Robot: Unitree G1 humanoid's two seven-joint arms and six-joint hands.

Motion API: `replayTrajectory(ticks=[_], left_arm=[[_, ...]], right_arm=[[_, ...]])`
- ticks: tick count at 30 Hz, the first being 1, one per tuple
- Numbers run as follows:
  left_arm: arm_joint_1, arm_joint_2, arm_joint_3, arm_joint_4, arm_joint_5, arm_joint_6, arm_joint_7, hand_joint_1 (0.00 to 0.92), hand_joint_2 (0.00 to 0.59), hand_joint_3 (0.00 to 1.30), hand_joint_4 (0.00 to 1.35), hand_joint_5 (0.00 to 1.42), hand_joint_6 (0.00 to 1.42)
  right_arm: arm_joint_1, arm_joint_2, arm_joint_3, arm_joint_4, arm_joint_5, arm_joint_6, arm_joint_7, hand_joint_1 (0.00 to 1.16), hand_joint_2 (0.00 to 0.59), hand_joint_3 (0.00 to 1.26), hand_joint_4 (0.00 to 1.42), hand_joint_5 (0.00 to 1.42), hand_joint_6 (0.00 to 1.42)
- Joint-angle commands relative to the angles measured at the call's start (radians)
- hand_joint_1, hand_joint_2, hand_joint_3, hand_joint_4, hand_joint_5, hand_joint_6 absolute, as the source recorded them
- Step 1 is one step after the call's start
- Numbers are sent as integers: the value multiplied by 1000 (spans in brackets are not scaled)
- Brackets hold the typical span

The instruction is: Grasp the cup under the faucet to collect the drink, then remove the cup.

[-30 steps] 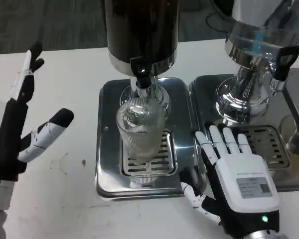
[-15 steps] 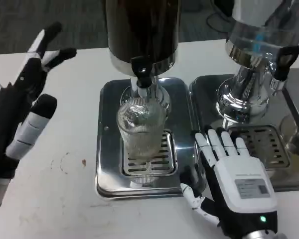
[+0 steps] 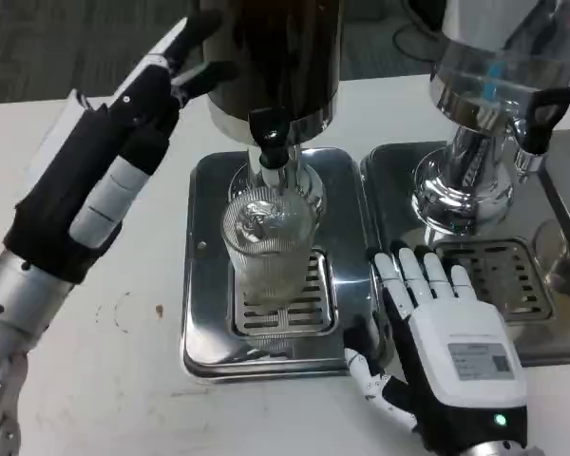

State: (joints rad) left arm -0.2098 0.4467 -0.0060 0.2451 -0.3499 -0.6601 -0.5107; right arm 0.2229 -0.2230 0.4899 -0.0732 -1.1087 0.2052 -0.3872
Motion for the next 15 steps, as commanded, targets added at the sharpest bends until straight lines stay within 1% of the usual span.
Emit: replayTrajectory(ticks=[1, 6, 10, 15], left_arm=[[-44, -31, 2, 37, 13, 33, -53, 0, 117, 98, 0, 149, 85], [-122, -59, 0, 140, 44, 45, -102, 0, 117, 117, 0, 150, 85], [-153, -86, 4, 192, 57, 41, -119, 0, 111, 130, 0, 150, 85], [-150, -100, -1, 184, 66, 38, -147, 0, 110, 167, 0, 182, 121]], right_arm=[[10, 14, -10, -4, 17, 7, -16, 168, 423, 60, 0, 0, 0], [11, 24, -12, 1, 17, 11, -18, 174, 421, 63, 0, 0, 1], [17, 28, -6, -2, 13, 13, -19, 177, 421, 63, 0, 0, 1], [31, 31, -8, -8, 16, 18, -20, 180, 420, 69, 0, 0, 2]])
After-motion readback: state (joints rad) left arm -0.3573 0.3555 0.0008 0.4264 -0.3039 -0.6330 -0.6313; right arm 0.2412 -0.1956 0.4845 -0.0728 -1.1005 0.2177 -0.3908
